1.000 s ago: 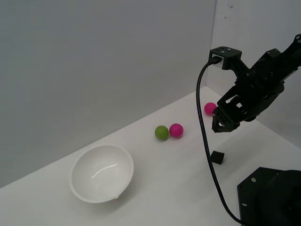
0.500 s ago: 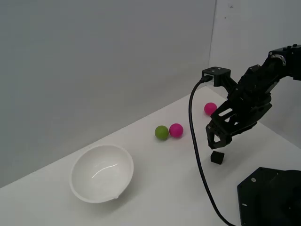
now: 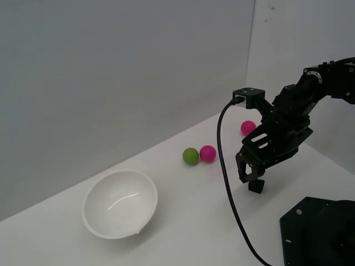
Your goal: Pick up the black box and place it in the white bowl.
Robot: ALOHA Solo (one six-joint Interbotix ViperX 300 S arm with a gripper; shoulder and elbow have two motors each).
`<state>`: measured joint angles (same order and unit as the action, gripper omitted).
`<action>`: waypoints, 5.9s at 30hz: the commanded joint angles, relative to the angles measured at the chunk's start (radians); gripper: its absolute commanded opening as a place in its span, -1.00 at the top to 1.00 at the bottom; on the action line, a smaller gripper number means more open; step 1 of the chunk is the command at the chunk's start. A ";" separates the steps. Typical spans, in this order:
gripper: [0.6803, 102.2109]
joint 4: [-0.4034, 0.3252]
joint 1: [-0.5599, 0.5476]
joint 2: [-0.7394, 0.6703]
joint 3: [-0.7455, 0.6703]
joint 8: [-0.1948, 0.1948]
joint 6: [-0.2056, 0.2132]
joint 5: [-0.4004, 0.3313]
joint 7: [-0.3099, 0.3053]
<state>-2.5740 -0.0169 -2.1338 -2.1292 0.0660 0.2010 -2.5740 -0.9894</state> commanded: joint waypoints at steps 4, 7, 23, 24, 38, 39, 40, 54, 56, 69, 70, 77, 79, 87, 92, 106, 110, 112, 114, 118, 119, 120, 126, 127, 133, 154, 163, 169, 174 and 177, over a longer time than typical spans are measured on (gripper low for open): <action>-0.96 -0.023 -0.012 0.043 0.040 0.008 0.011 -0.021 0.026; -0.96 -0.023 -0.012 0.063 0.061 0.008 0.008 -0.025 0.044; -0.96 -0.023 0.051 0.184 0.181 0.009 -0.002 -0.023 0.051; -0.96 -0.023 0.049 0.193 0.190 0.008 0.000 -0.023 0.051; -0.96 -0.023 0.051 0.267 0.264 0.012 -0.002 -0.023 0.074; -0.96 -0.023 0.049 0.267 0.264 0.014 -0.002 -0.023 0.077; -0.96 -0.023 0.049 0.268 0.265 0.014 -0.002 -0.023 0.078; 0.22 -0.023 0.049 0.262 0.258 0.014 0.000 -0.025 0.077; 0.36 -0.023 0.049 0.255 0.250 0.014 -0.002 -0.025 0.077; 0.96 -0.023 0.051 0.192 0.189 0.014 0.000 -0.025 0.075; 0.96 -0.023 0.049 0.187 0.184 0.014 -0.002 -0.023 0.075; 0.96 -0.011 0.049 0.153 0.150 0.014 -0.005 -0.009 0.052; 0.96 -0.003 0.049 0.140 0.137 0.015 -0.018 0.000 0.043; 0.96 0.049 0.049 0.086 0.081 0.015 -0.048 0.051 0.017; 0.96 0.094 0.051 0.077 0.072 0.015 -0.055 0.095 0.006; 0.96 0.213 0.005 0.049 0.046 0.017 -0.060 0.218 0.006; 0.96 0.213 -0.034 0.031 0.028 0.011 -0.052 0.218 0.041; 0.96 0.216 -0.052 0.026 0.023 0.009 -0.035 0.219 0.067; 0.96 0.219 -0.084 0.025 0.021 0.009 -0.017 0.222 0.103; 0.96 0.227 -0.158 0.038 0.035 -0.015 -0.002 0.232 0.160; 0.96 0.229 -0.175 0.043 0.041 -0.026 -0.002 0.233 0.170; 0.96 0.232 -0.190 0.049 0.046 -0.031 -0.002 0.236 0.178; 0.96 0.262 -0.279 0.084 0.083 -0.055 0.002 0.267 0.222; 0.96 0.268 -0.293 0.091 0.089 -0.061 0.002 0.275 0.230; 0.96 0.307 -0.364 0.138 0.137 -0.075 0.002 0.313 0.253; 0.96 0.426 -0.554 0.293 0.290 -0.115 0.026 0.431 0.327; 0.96 0.469 -0.624 0.364 0.359 -0.115 0.057 0.474 0.354; 0.96 0.472 -0.653 0.387 0.382 -0.114 0.087 0.477 0.385; 0.95 0.472 -0.658 0.390 0.385 -0.115 0.087 0.476 0.391; 0.90 0.472 -0.658 0.388 0.385 -0.114 0.087 0.476 0.391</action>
<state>-2.1230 -0.6657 -1.7196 -1.7104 -0.0245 0.2700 -2.1292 -0.6029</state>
